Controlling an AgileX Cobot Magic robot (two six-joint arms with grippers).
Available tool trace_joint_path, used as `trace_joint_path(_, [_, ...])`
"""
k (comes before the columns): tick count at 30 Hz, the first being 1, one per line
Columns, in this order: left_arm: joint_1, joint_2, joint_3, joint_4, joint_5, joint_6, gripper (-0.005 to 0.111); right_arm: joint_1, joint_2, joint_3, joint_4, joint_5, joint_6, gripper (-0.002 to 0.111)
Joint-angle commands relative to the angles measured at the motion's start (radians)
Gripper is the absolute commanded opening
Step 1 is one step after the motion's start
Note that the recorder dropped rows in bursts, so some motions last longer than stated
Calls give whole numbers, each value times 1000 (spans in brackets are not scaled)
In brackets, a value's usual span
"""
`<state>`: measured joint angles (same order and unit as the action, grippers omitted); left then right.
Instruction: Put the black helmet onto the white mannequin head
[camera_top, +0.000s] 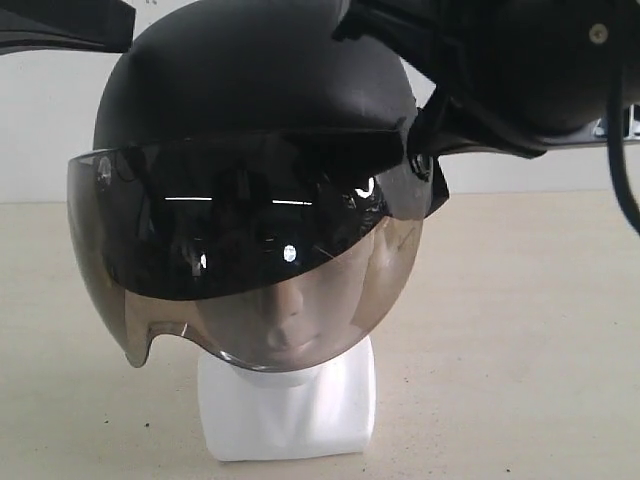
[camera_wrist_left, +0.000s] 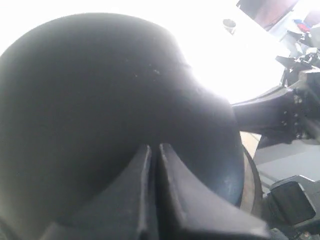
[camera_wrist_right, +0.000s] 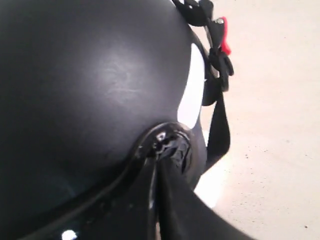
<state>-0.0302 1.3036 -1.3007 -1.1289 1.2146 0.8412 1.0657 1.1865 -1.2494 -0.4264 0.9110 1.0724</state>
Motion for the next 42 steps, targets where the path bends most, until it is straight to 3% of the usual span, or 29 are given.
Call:
trace_joint_path(1, [27,-13,-1,-42,6,21,4,2,3,25,-34,37,2,0])
trace_joint_path(12, [161,42,-32,-41,6,-26,4,2,-93,49,-112,15,75,0])
trace_joint_path(17, [160,184,-32,-55,6,-25,4,2,-134,49,-71,-182,75,0])
trace_joint_path(24, [160,286,-32,-36,6,-21,4,2,-127,51,-70,-160,54,0])
trace_joint_path(33, [43,242,-32,-9,6,-77,4,2,-127,51,-107,-162,54,0])
trace_joint_path(42, [17,136,-32,3,6,-110,4,2,-127,51,-139,-162,63,0])
